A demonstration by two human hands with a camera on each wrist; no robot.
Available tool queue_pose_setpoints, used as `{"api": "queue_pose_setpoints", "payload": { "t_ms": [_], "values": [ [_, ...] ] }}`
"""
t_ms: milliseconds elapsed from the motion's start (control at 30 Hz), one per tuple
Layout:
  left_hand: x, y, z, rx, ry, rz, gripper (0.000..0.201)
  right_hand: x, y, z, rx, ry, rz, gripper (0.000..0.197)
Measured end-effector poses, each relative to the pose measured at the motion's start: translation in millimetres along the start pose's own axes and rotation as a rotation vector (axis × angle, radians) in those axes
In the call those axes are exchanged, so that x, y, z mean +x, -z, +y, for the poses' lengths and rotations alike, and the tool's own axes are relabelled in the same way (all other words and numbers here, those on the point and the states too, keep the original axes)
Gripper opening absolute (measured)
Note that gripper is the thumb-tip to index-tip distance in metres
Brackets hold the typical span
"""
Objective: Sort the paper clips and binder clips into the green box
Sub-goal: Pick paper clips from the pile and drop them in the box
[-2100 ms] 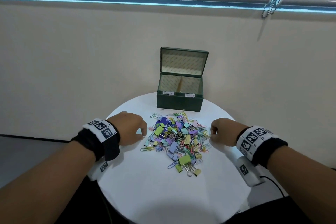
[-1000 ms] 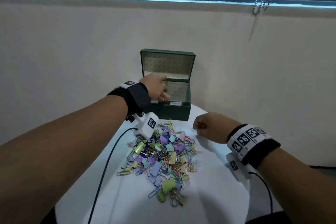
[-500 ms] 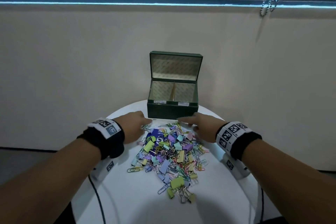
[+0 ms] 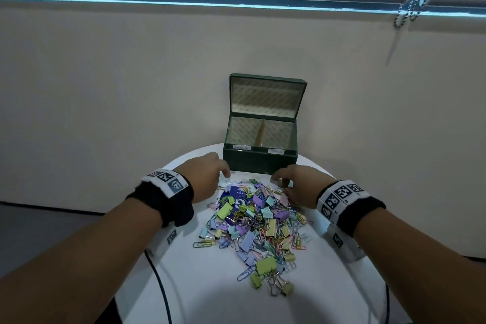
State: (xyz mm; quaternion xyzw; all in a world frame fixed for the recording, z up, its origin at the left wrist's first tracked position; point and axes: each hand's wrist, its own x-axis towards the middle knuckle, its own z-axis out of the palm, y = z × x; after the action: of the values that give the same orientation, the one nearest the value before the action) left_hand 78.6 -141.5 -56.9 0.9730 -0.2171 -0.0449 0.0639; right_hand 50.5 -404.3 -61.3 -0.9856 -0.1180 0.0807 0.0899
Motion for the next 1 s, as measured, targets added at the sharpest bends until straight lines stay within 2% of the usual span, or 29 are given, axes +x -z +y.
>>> {"api": "queue_pose_setpoints", "payload": {
  "t_ms": [67,233,300,433,533,667,800,867,1000],
  "values": [
    [0.7,-1.5,0.0,-0.030,0.003,0.013,0.036,-1.1,-0.6,-0.3,-0.022,-0.015,-0.017,0.037],
    [3.2,-0.9,6.7,-0.049,0.015,-0.016,0.031,-1.3,-1.2,4.2,-0.005,-0.021,0.029,0.012],
    [5.4,2.6,12.3,-0.028,0.015,-0.053,0.034,-0.9,-2.7,5.2,0.017,-0.029,0.048,0.015],
    [11.9,7.6,26.8,0.024,-0.018,-0.063,0.033,-1.6,-5.8,6.9,-0.002,-0.023,0.027,0.038],
    [15.9,7.5,35.5,0.034,-0.047,-0.042,0.027,-3.4,-5.2,8.7,-0.025,0.012,-0.004,0.036],
    [17.6,4.7,34.7,0.027,-0.083,-0.010,0.015,-7.8,-0.3,5.4,0.037,0.004,0.061,0.025],
    [15.3,-0.4,34.5,0.061,-0.094,0.025,0.016,-7.1,0.7,3.8,0.061,0.017,0.019,0.026],
    [14.7,1.1,34.9,0.025,-0.050,0.058,0.018,-6.1,0.5,4.1,0.056,0.016,0.019,0.022],
    [13.5,9.3,30.1,0.025,0.141,0.072,0.030,-5.2,-1.7,6.2,0.055,-0.023,0.041,0.017]
  ]
}}
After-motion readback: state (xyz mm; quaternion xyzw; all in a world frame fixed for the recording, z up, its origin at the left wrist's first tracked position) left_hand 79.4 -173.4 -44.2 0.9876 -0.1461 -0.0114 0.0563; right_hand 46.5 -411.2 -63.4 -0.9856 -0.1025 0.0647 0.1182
